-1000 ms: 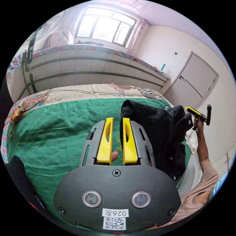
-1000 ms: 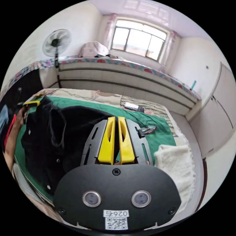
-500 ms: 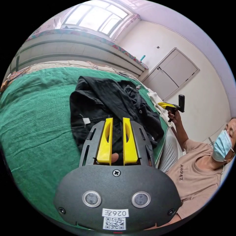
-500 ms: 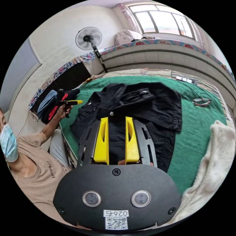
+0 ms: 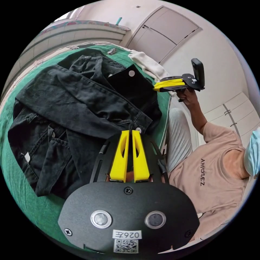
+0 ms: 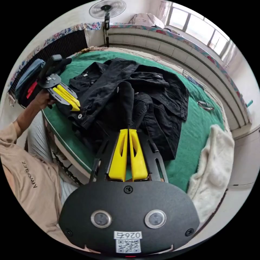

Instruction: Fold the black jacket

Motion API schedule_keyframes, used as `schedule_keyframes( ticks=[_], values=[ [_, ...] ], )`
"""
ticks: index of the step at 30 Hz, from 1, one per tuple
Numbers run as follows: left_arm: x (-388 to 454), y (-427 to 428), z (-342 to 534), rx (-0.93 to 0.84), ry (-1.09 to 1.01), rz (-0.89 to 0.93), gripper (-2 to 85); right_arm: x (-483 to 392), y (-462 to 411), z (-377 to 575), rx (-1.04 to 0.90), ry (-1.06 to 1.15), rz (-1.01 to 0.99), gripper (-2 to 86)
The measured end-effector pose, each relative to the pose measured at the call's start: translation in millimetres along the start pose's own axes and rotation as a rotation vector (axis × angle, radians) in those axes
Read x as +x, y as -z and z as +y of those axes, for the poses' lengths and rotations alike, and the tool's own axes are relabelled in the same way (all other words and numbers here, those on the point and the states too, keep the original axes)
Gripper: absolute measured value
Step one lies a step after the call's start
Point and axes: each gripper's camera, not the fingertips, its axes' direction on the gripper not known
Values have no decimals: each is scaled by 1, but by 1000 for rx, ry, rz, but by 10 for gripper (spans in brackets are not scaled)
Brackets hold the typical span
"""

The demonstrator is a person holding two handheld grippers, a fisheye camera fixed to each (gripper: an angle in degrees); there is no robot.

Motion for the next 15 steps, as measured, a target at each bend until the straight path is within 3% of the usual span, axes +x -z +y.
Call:
schedule_keyframes(
  ticks=[2, 5, 7, 9, 10, 12, 13, 15],
  values=[
    [-23, 31, 0, 98, 41, 137, 9, 38, 12, 44, 64, -171, -122, -9],
    [-64, 74, -16, 249, 137, 300, 9, 74, 31, 91, 199, -380, -94, 0],
    [-90, 114, -41, 378, 181, 213, 12, 81, 41, 105, 295, -436, -127, 10],
    [-108, 168, -64, 621, 197, -16, 21, 81, 46, 104, 354, -451, -136, 14],
    [-120, 198, -67, 794, 303, -173, 38, 78, 47, 96, 377, -442, -121, 17],
    [-143, 217, -58, 959, 460, -167, 68, 68, 46, 76, 409, -401, -101, 26],
    [-156, 212, -50, 1016, 503, -67, 80, 58, 44, 57, 409, -349, -107, 32],
    [-162, 195, -44, 991, 447, 29, 77, 42, 37, 25, 381, -244, -130, 38]
  ],
)
